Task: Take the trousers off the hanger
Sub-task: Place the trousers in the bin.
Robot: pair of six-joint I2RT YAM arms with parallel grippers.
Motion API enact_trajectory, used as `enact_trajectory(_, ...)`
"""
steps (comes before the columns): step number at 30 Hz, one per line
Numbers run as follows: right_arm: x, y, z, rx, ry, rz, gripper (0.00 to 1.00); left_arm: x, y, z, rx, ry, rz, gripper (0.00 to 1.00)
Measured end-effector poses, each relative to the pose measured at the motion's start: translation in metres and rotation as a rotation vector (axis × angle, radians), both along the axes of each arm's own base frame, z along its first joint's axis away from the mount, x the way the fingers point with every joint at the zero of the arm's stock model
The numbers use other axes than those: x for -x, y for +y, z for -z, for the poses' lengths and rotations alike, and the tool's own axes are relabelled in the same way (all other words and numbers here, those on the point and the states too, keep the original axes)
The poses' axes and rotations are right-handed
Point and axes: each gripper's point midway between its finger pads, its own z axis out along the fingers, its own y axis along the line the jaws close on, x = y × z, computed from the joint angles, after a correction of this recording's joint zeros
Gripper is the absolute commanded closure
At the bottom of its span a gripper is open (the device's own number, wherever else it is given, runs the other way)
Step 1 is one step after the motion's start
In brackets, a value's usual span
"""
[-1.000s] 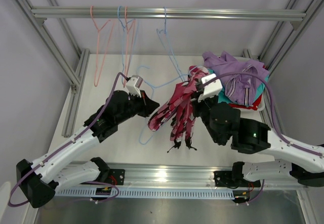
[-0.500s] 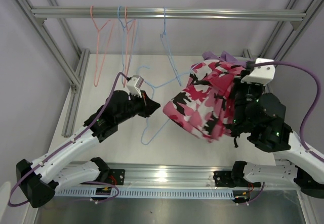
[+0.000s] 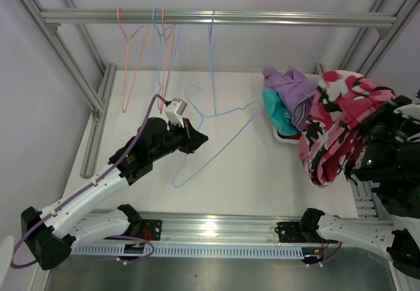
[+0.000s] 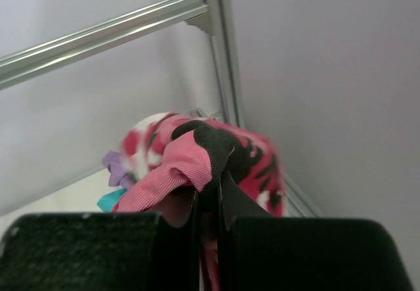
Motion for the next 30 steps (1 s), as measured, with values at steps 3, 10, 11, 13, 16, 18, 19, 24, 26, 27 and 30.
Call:
enact_trajectory(3, 0.009, -0.016, -0.003, -0.033, -0.008, 0.034, 1.00, 0.000, 0.000, 0.000, 0.000, 0.001, 0.000, 1.00)
enact_trajectory(10, 0.015, -0.026, 0.004, -0.036, 0.006, 0.072, 1.00, 0.000, 0.000, 0.000, 0.000, 0.001, 0.000, 0.99)
enact_trajectory(11, 0.015, -0.026, 0.007, -0.031, 0.010, 0.077, 1.00, 0.000, 0.000, 0.000, 0.000, 0.001, 0.000, 0.99)
enact_trajectory(13, 0.011, -0.023, 0.016, -0.018, 0.013, 0.094, 1.00, 0.000, 0.000, 0.000, 0.000, 0.002, 0.002, 1.00)
enact_trajectory(16, 0.000, -0.016, 0.033, 0.035, 0.040, 0.141, 1.00, 0.001, -0.001, 0.000, 0.001, 0.003, 0.008, 1.00)
enact_trajectory(18, -0.015, -0.009, 0.038, 0.062, 0.045, 0.175, 1.00, 0.002, -0.001, -0.001, 0.000, 0.004, 0.008, 0.99)
enact_trajectory(19, -0.025, -0.004, 0.040, 0.076, 0.051, 0.184, 1.00, 0.002, -0.001, -0.001, 0.001, 0.003, 0.010, 1.00)
enact_trajectory(24, -0.100, 0.002, 0.067, 0.127, 0.131, 0.201, 1.00, 0.002, -0.001, -0.004, 0.003, 0.000, 0.009, 0.99)
enact_trajectory(26, -0.132, 0.002, 0.089, 0.121, 0.188, 0.168, 1.00, 0.002, -0.001, -0.004, 0.002, 0.000, 0.009, 0.99)
enact_trajectory(27, -0.146, 0.000, 0.101, 0.114, 0.221, 0.151, 1.00, 0.002, -0.001, -0.003, 0.001, 0.001, 0.010, 0.99)
enact_trajectory(30, -0.180, -0.001, 0.122, 0.086, 0.283, 0.105, 1.00, 0.002, -0.001, -0.003, 0.000, 0.002, 0.009, 0.99)
